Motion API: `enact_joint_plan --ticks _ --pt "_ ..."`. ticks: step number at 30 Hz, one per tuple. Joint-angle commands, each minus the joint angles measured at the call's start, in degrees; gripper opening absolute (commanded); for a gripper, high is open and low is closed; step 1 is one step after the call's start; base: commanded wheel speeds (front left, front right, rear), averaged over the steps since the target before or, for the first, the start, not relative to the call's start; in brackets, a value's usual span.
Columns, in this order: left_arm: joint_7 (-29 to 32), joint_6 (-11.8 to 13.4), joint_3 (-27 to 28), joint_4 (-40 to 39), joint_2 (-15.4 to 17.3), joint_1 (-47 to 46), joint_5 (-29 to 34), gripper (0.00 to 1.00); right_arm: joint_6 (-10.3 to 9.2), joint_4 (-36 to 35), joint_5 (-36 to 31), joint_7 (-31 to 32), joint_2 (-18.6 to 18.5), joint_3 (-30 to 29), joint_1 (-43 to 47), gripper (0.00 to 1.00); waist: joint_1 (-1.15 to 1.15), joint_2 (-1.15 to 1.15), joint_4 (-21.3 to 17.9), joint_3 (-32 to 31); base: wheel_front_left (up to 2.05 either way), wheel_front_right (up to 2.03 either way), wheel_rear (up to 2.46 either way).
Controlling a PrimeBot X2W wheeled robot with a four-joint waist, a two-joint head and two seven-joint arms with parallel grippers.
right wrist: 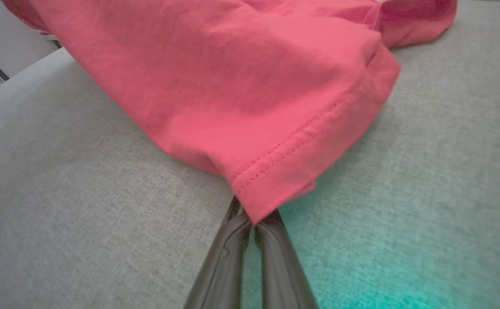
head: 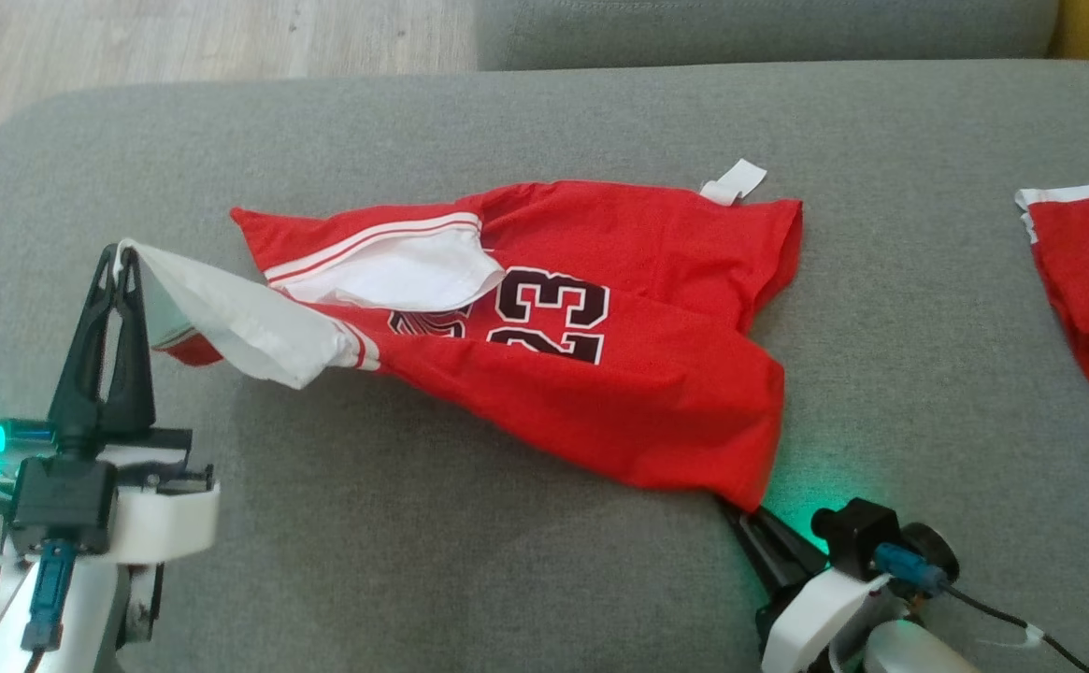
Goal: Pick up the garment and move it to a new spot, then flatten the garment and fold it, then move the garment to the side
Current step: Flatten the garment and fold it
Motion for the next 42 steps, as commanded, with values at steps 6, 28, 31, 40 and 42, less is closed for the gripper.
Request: enact_joint_plan --ticks 6,28,31,40,42 --pt "-0.27 -0.68 3.20 -3.10 2.64 -3.49 -0.46 0.00 0.20 -5.21 5.15 -0.36 -1.61 1.49 0.54 0.00 0.00 0.00 -1.10 -2.44 0.00 0.00 0.00" --pt "3.88 -14.45 6.47 -8.24 8.08 -29.38 -13.74 0.00 0.20 -35.40 26.87 2.55 -30.15 -9.26 -19.56 0.00 0.00 0.00 -7.53 -6.99 0.00 0.00 0.00" --pt "6.23 -16.49 3.92 -2.95 6.49 -37.03 -15.17 0.00 0.20 -32.87 29.84 4.99 -30.55 -6.34 -27.92 0.00 0.00 0.00 -7.41 -3.83 0.00 0.00 0.00" --pt "3.20 -18.15 -2.27 18.56 0.25 -60.02 -11.48 0.00 0.20 -19.24 31.59 5.13 -29.39 5.71 -51.58 0.00 0.00 0.00 -5.23 8.68 0.00 0.00 0.00" --pt "1.67 -17.58 -2.50 22.74 -1.06 -64.54 -10.29 0.00 0.20 -16.09 31.14 3.84 -28.98 7.89 -55.60 0.00 0.00 0.00 -4.88 10.42 0.00 0.00 0.00"
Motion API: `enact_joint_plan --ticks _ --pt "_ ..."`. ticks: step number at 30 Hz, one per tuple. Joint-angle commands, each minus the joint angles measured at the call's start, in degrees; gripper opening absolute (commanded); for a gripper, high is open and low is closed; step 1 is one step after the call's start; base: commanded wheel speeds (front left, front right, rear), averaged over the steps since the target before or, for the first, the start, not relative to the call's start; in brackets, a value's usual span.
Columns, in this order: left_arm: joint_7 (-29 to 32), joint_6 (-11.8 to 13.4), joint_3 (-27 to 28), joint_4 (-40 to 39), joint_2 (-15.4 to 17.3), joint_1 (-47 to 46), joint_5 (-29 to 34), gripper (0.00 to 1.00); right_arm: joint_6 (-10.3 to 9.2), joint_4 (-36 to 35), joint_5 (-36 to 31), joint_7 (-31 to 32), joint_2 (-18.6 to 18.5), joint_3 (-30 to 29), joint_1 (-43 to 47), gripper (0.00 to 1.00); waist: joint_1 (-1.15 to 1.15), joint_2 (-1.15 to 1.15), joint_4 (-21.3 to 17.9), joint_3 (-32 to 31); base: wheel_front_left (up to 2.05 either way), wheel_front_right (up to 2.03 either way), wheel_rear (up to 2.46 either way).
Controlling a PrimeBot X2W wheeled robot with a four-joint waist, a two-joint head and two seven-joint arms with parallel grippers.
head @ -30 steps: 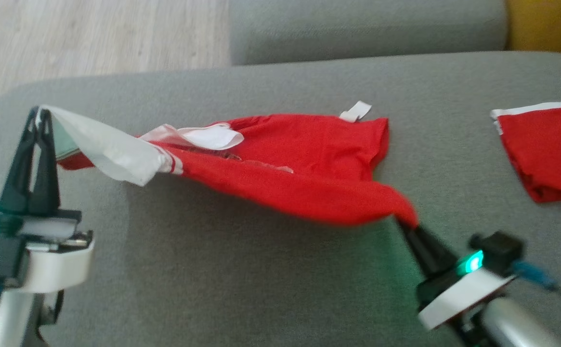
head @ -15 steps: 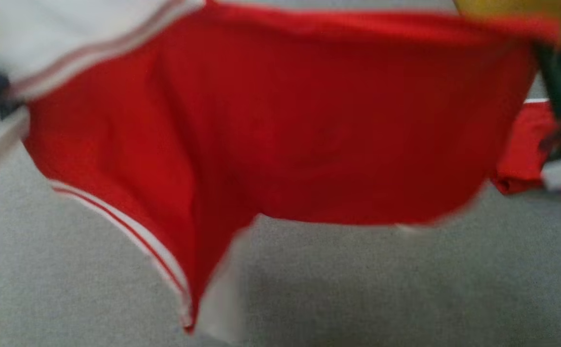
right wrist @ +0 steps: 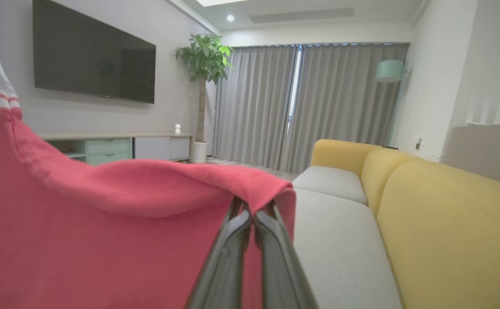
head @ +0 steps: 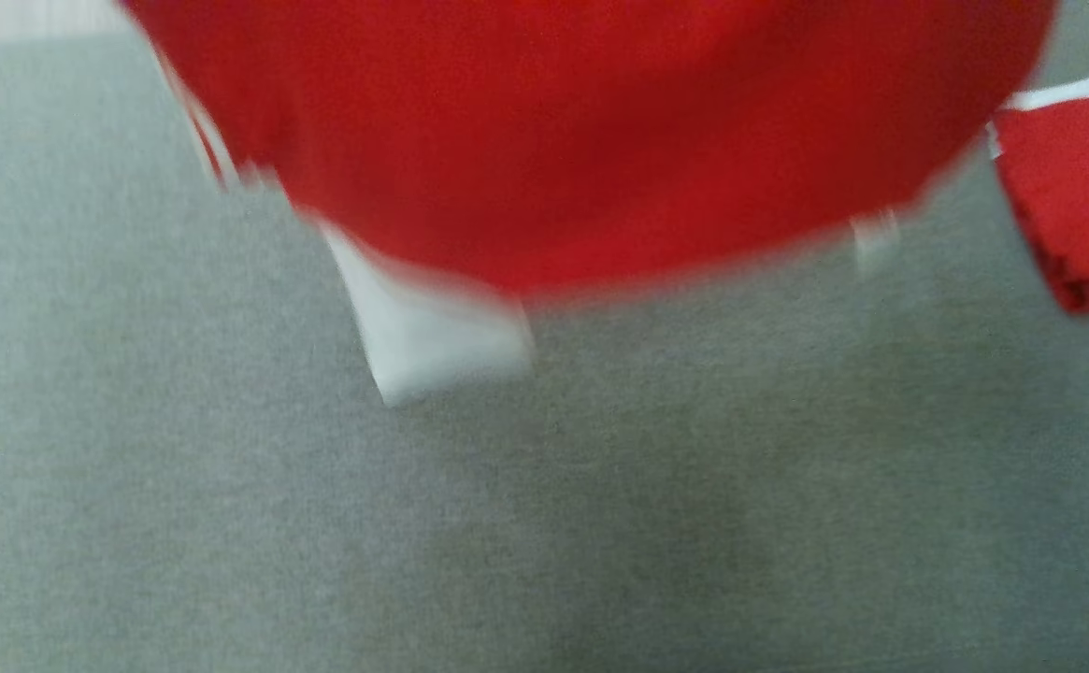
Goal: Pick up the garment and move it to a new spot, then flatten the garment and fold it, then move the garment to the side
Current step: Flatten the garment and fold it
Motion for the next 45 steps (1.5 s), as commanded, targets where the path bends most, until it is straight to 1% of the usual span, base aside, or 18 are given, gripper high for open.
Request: enact_joint_plan --ticks 1,3,5,7,9,12,16,20,22,23,26,30,33,36,40,45 --pt "-0.87 0.81 1.66 0.55 1.61 -5.34 0.89 0.00 0.20 0.99 -0.65 -1.28 -0.32 0.57 -2.62 0.00 -0.02 0.00 1.36 4.31 0.00 0.00 0.00" --pt "-1.72 1.28 1.64 3.05 0.67 -9.08 2.15 0.00 0.20 3.90 -1.08 -2.68 -0.29 1.74 -6.10 0.00 -0.02 0.00 1.72 5.34 0.00 0.00 0.00" --pt "-1.93 1.25 1.57 3.94 0.31 -10.57 2.69 0.00 0.20 5.17 -1.43 -3.20 -0.41 2.34 -7.57 0.00 -0.02 0.00 1.94 5.74 0.00 0.00 0.00" --pt "-2.10 0.65 1.67 4.78 -0.56 -12.53 2.94 0.00 0.20 7.06 -1.17 -3.88 -0.65 3.37 -9.66 0.00 -0.02 0.00 2.45 6.45 0.00 0.00 0.00" --pt "-2.13 -0.36 1.79 3.88 -1.36 -12.18 2.77 0.00 0.20 8.20 -0.87 -4.29 -1.32 4.62 -10.73 0.00 -0.02 0.00 3.05 7.16 0.00 0.00 0.00" --pt "-2.15 -1.61 1.50 1.99 -2.01 -7.89 2.37 0.00 0.20 9.06 0.53 -4.59 -2.16 7.00 -9.95 0.00 -0.02 0.00 3.73 8.11 0.00 0.00 0.00" --pt "-2.16 -2.57 0.35 -1.34 -2.30 1.98 1.24 0.00 0.20 9.61 3.48 -4.73 -3.68 10.55 -5.94 0.00 -0.02 0.00 4.51 8.54 0.00 0.00 0.00" --pt "-2.16 -2.87 -0.25 -5.63 -1.33 14.41 -0.02 0.00 0.20 9.19 7.39 -4.76 -4.52 12.53 -0.01 0.00 -0.02 0.00 4.13 7.53 0.00 0.00 0.00" --pt "-2.16 -2.93 -0.12 -8.01 -0.62 21.07 -0.89 0.00 0.20 8.57 9.73 -4.77 -4.98 13.26 3.62 0.00 -0.02 0.00 3.77 6.30 0.00 0.00 0.00" --pt "-2.16 -2.95 0.16 -10.36 -0.02 27.83 -1.53 0.00 0.20 7.66 12.11 -4.77 -5.84 13.94 7.44 0.00 -0.02 0.00 3.47 4.69 0.00 0.00 0.00" --pt "-2.17 -2.97 -0.05 -13.70 0.92 37.46 -2.19 0.00 0.20 5.34 15.01 -4.78 -7.77 15.47 13.33 0.00 -0.02 0.00 3.09 2.05 0.00 0.00 0.00" --pt "-2.17 -2.98 -1.92 -16.87 2.27 48.49 -2.93 0.00 0.20 1.13 18.71 -4.78 -10.62 17.32 20.76 0.00 -0.02 0.00 2.56 -1.42 0.00 0.00 0.00" --pt "-2.17 -2.99 -3.53 -18.48 3.18 55.64 -3.04 0.00 0.20 -2.08 20.69 -4.78 -12.47 18.78 25.61 0.00 -0.02 0.00 2.02 -3.73 0.00 0.00 0.00" --pt "-2.17 -2.81 -3.74 -19.77 3.70 61.84 -2.81 0.00 0.20 -4.68 22.34 -4.78 -14.27 19.95 29.58 0.00 -0.02 0.00 1.42 -5.59 0.00 0.00 0.00" --pt "-2.17 -1.83 -3.74 -21.49 3.88 69.37 -3.01 0.00 0.20 -7.37 23.78 -4.78 -16.52 21.42 34.20 0.00 -0.02 0.00 0.97 -7.51 0.00 0.00 0.00" --pt "-2.15 -0.89 -4.62 -24.01 4.42 76.69 -3.15 0.00 0.20 -10.12 25.30 -4.78 -19.41 22.26 40.53 0.00 -0.02 0.00 1.22 -8.69 0.00 0.00 0.00"
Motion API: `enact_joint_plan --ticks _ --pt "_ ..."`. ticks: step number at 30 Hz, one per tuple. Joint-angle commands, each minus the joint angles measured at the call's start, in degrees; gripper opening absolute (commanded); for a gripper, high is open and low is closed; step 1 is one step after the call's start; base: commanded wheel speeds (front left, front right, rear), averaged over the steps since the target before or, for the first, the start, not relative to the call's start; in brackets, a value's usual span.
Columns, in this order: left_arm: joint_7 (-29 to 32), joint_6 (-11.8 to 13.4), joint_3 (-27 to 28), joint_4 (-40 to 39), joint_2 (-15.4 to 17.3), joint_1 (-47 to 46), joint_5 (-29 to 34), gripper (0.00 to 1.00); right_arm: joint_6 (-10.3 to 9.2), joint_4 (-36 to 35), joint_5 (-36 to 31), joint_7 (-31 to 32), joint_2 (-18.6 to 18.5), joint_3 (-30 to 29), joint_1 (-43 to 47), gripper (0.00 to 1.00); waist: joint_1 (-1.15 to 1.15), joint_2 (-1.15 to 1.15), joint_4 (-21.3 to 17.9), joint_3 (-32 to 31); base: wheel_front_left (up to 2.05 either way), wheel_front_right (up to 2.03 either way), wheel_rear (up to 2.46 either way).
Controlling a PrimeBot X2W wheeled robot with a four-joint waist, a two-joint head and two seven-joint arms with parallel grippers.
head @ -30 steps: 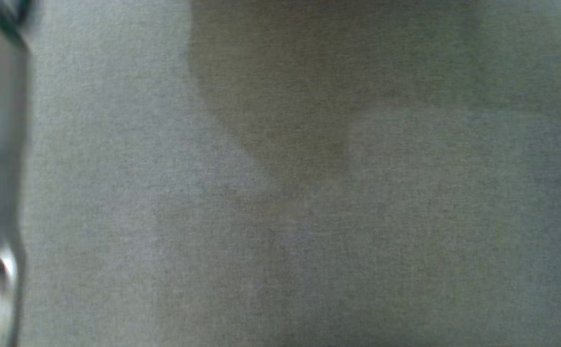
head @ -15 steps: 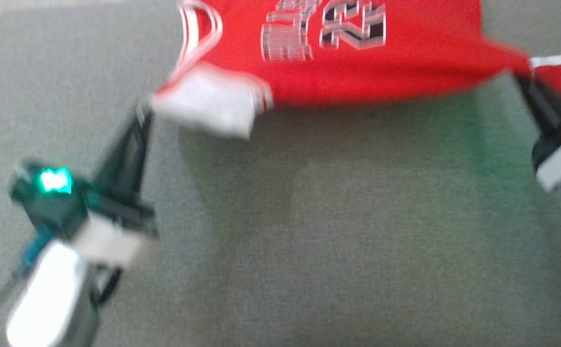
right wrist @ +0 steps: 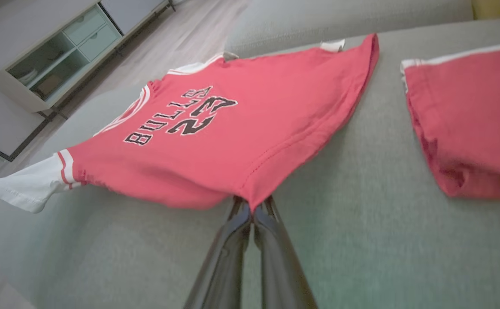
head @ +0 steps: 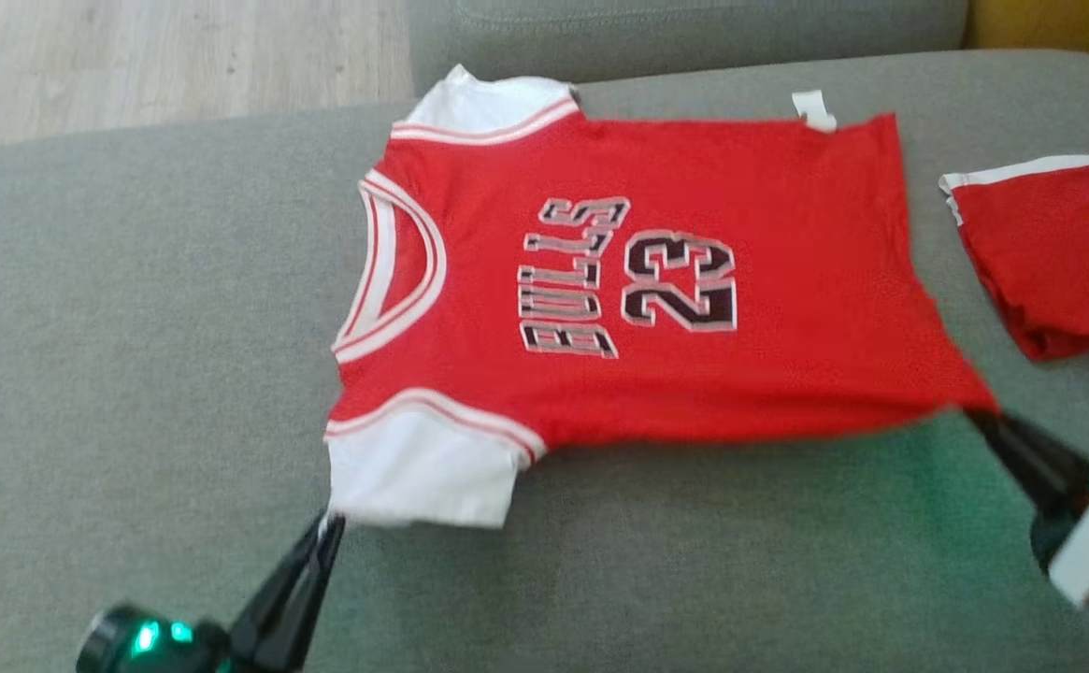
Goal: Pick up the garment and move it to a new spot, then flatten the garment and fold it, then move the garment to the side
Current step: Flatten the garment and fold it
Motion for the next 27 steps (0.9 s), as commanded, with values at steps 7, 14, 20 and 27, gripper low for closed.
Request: enact_joint_plan --ticks 7,14,20,27 --pt "1.19 1.04 0.31 -5.45 1.87 4.81 -0.92 0.00 0.20 -3.83 1.67 -0.63 -5.25 0.13 8.35 0.00 0.01 -0.01 -0.21 -0.84 0.00 0.00 0.00" --pt "2.60 1.57 0.48 -8.70 2.52 4.54 -1.21 0.00 0.20 -5.19 2.63 -0.63 -4.87 0.10 10.24 0.00 0.01 -0.01 -0.60 -0.40 0.00 0.00 0.00" --pt "3.09 1.30 1.44 -9.80 3.45 1.08 -1.29 0.00 0.20 -5.55 3.70 0.06 -3.92 0.19 9.34 0.00 0.01 -0.01 -1.32 0.76 0.00 0.00 0.00" --pt "4.14 0.30 2.45 -10.37 4.88 -7.17 -1.34 0.00 0.20 -5.54 4.65 0.58 -2.41 -0.63 6.17 0.00 0.01 -0.01 -1.91 4.21 0.00 0.00 0.00"
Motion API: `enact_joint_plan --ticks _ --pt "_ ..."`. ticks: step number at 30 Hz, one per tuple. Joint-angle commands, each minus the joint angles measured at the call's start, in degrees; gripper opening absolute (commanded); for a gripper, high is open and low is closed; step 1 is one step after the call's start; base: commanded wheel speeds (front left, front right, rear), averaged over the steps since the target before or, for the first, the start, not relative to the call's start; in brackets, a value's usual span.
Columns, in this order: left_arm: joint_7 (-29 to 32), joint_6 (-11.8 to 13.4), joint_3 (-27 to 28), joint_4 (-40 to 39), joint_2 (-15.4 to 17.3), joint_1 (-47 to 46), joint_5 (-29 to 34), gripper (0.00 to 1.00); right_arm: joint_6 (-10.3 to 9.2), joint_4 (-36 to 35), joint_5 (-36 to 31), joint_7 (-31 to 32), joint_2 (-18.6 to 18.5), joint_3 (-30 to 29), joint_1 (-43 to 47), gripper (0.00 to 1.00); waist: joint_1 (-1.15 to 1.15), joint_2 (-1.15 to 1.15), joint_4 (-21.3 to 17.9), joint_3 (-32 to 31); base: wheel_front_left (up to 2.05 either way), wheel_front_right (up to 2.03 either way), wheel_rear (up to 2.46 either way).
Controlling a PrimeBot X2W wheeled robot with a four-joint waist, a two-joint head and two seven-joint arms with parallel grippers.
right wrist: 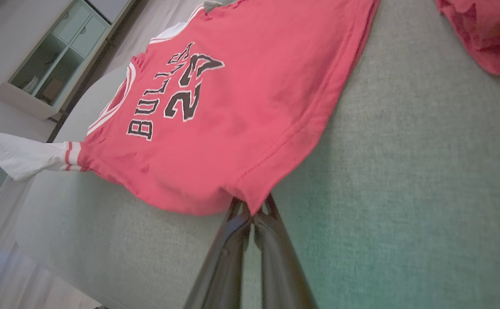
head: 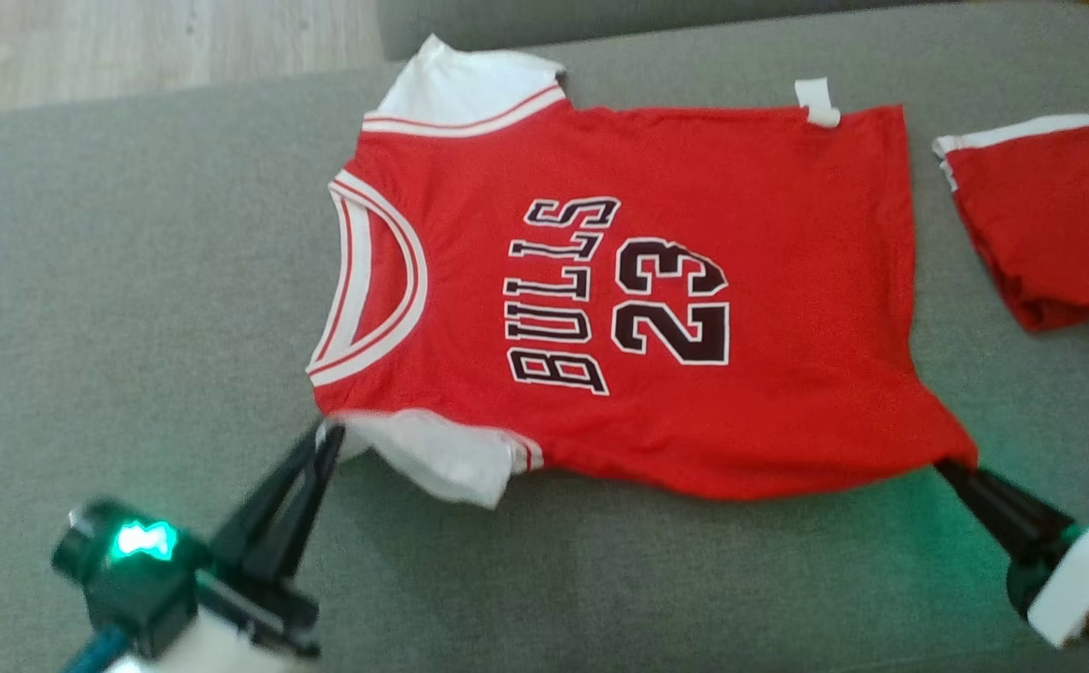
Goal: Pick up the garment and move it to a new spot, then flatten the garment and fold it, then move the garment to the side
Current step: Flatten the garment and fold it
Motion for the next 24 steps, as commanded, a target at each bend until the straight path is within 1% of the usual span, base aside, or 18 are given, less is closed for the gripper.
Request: enact_joint_plan --ticks 1,5,8,14,20,21,24 --pt "0.13 -0.25 2.63 -1.85 1.56 -4.29 -0.31 0.00 0.20 -0.87 0.55 -0.07 -1.98 -1.01 -1.06 0.00 0.00 0.00 -0.18 1.47 0.00 0.00 0.00" --pt "0.48 -0.94 2.18 -0.68 1.91 -11.56 -0.16 0.00 0.20 -1.46 1.98 -0.01 -1.77 -2.34 -3.62 0.00 0.00 0.00 -0.12 4.40 0.00 0.00 0.00" --pt "0.35 -1.36 0.85 0.99 1.76 -17.70 0.24 0.00 0.20 -1.54 2.87 0.35 -1.64 -3.23 -5.72 0.00 0.00 0.00 -0.07 6.47 0.00 0.00 0.00" --pt "-0.69 -1.75 -2.39 7.47 0.66 -29.10 0.53 0.00 0.20 -0.10 4.18 2.09 -0.54 -3.99 -9.57 0.00 0.00 0.00 -0.01 9.35 0.00 0.00 0.00" --pt "-2.60 -1.83 -3.43 15.15 -0.17 -36.88 1.17 0.00 0.20 1.79 5.68 2.25 0.59 -5.16 -12.55 0.00 0.00 0.00 0.04 11.08 0.00 0.00 0.00" --pt "-2.60 -1.83 -3.43 15.15 -0.17 -36.88 1.17 0.00 0.20 1.79 5.68 2.25 0.59 -5.16 -12.55 0.00 0.00 0.00 0.04 11.08 0.00 0.00 0.00" --pt "-3.44 -1.85 -4.02 18.44 -0.79 -40.07 1.37 0.00 0.20 2.74 6.28 1.99 0.74 -5.88 -13.69 0.00 0.00 0.00 0.28 11.77 0.00 0.00 0.00"
